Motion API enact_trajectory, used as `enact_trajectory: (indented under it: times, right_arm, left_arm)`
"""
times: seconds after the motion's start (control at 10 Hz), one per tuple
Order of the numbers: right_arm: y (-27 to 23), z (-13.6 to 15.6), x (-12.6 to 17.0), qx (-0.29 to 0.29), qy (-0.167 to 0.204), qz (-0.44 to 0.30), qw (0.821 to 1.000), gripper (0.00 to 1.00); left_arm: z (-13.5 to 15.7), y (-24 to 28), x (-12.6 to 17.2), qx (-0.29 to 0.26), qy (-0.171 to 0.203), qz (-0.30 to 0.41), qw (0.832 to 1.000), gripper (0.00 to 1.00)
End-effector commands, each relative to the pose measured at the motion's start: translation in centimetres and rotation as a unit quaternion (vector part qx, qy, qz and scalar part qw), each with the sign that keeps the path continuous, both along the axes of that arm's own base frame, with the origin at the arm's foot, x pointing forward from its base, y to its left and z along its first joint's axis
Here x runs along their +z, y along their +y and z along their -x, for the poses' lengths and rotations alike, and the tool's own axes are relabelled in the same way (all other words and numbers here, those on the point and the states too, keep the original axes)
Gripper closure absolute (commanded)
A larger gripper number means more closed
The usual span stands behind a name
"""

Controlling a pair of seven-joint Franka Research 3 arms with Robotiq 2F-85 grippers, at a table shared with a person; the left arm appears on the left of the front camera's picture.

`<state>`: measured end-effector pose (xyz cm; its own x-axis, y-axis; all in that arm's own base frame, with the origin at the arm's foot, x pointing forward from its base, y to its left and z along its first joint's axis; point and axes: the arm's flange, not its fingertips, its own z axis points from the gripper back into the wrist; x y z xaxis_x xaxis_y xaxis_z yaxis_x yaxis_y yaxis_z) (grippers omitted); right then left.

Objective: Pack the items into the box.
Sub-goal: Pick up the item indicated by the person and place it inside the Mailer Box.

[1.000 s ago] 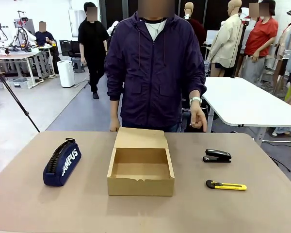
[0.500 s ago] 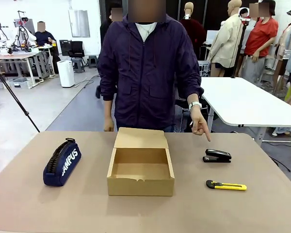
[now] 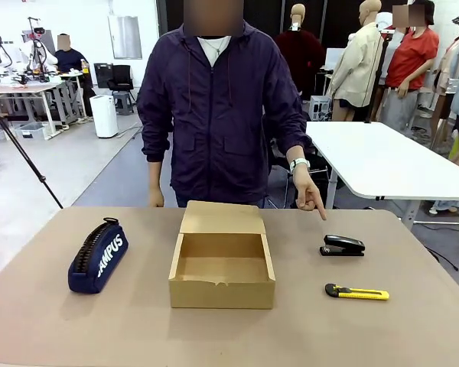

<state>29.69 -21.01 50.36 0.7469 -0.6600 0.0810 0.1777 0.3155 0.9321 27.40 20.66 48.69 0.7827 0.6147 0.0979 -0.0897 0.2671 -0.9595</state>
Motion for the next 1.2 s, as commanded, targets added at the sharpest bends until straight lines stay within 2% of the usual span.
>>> enact_trajectory:
  times: [0.0,0.1,0.2,0.3,0.4,0.5,0.6,0.7,0.8,0.9,1.1]
  right_arm:
    - [3.2,-10.1,0.2,0.194,0.078,0.144,0.967,0.0]
    - [6.6,-13.6,-0.9,0.242,0.114,0.214,0.939,0.0]
    - [11.2,-16.7,-2.0,0.297,0.13,0.3,0.897,0.0]
    - [14.2,-18.4,-2.9,0.325,0.126,0.361,0.865,0.0]
    - [17.2,-20.2,-3.9,0.356,0.128,0.424,0.823,0.0]
    - [19.2,-21.7,-4.7,0.353,0.125,0.483,0.791,0.0]
    - [20.7,-22.4,-5.5,0.356,0.123,0.514,0.771,0.0]
    - [21.8,-22.3,-6.2,0.352,0.101,0.526,0.767,0.0]
    - [21.8,-21.6,-6.2,0.329,0.054,0.519,0.787,0.0]
    - [21.9,-22.4,-6.1,0.368,0.135,0.469,0.792,0.0]
    - [21.9,-22.4,-6.1,0.368,0.135,0.469,0.792,0.0]
  left_arm:
    - [-0.1,0.0,0.1,0.0,-0.012,0.003,1.0,0.0]
    - [-0.1,0.0,0.1,0.0,-0.012,0.003,1.0,0.0]
    - [-0.1,0.0,0.1,0.0,-0.012,0.003,1.0,0.0]
    - [-0.1,0.0,0.1,0.0,-0.012,0.003,1.0,0.0]
    - [-0.1,0.0,0.1,0.0,-0.012,0.003,1.0,0.0]
    - [-0.1,0.0,0.1,0.0,-0.012,0.003,1.0,0.0]
    - [-0.1,0.0,0.1,0.0,-0.012,0.003,1.0,0.0]
    - [-0.1,0.0,0.1,0.0,-0.012,0.003,1.0,0.0]
    - [-0.1,0.0,0.1,0.0,-0.012,0.003,1.0,0.0]
    - [-0.1,0.0,0.1,0.0,-0.012,0.003,1.0,0.0]
    - [-0.1,0.0,0.1,0.0,-0.012,0.003,1.0,0.0]
